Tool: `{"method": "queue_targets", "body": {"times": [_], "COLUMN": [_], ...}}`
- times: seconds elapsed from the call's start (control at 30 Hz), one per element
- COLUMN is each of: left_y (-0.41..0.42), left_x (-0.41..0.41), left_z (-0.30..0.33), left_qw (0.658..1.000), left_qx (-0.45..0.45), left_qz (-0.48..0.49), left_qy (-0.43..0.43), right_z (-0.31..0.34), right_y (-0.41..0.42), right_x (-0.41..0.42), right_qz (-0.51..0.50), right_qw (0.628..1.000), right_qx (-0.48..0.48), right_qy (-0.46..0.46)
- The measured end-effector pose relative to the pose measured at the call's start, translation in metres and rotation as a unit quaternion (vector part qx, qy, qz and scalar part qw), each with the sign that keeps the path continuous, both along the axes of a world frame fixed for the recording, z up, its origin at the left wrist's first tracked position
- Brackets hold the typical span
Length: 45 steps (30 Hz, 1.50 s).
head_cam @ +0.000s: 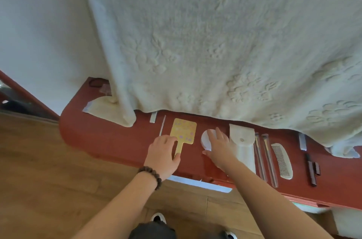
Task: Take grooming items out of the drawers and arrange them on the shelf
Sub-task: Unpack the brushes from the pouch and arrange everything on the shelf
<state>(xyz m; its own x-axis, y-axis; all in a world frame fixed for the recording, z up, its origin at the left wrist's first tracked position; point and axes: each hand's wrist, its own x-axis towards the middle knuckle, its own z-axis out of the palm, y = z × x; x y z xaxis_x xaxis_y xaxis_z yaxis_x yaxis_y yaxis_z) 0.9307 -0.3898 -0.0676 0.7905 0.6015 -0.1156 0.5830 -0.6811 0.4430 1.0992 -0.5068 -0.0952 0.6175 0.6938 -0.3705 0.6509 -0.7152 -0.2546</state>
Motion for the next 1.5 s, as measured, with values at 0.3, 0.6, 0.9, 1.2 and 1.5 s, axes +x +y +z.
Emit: {"method": "queue_targets", "body": {"times": [0.3,0.6,0.9,1.2,1.5], "left_y": [0.028,0.02,0.01,0.006,-0.013], "left_x": [0.01,0.035,0.044,0.045,0.065], "left_z": [0.006,0.043,0.058,0.044,-0.029], "left_qw": [0.997,0.976,0.968,0.972,0.993], "left_qx": [-0.017,-0.081,-0.072,-0.003,0.06], "left_qz": [-0.077,-0.156,-0.188,-0.186,-0.103], "left_qy": [-0.02,-0.132,-0.151,-0.141,0.004], "right_z": [0.034,0.098,0.118,0.14,0.05], "right_y": [0.004,-0.023,-0.041,-0.021,0.012], "right_x": [-0.02,-0.039,-0.027,0.021,0.064], "right_qz": [-0.126,-0.084,-0.028,-0.106,-0.245], "right_qw": [0.971,0.931,0.938,0.919,0.87], "right_qx": [0.18,0.326,0.339,0.286,0.22], "right_qy": [0.094,0.141,0.061,0.251,0.367]}}
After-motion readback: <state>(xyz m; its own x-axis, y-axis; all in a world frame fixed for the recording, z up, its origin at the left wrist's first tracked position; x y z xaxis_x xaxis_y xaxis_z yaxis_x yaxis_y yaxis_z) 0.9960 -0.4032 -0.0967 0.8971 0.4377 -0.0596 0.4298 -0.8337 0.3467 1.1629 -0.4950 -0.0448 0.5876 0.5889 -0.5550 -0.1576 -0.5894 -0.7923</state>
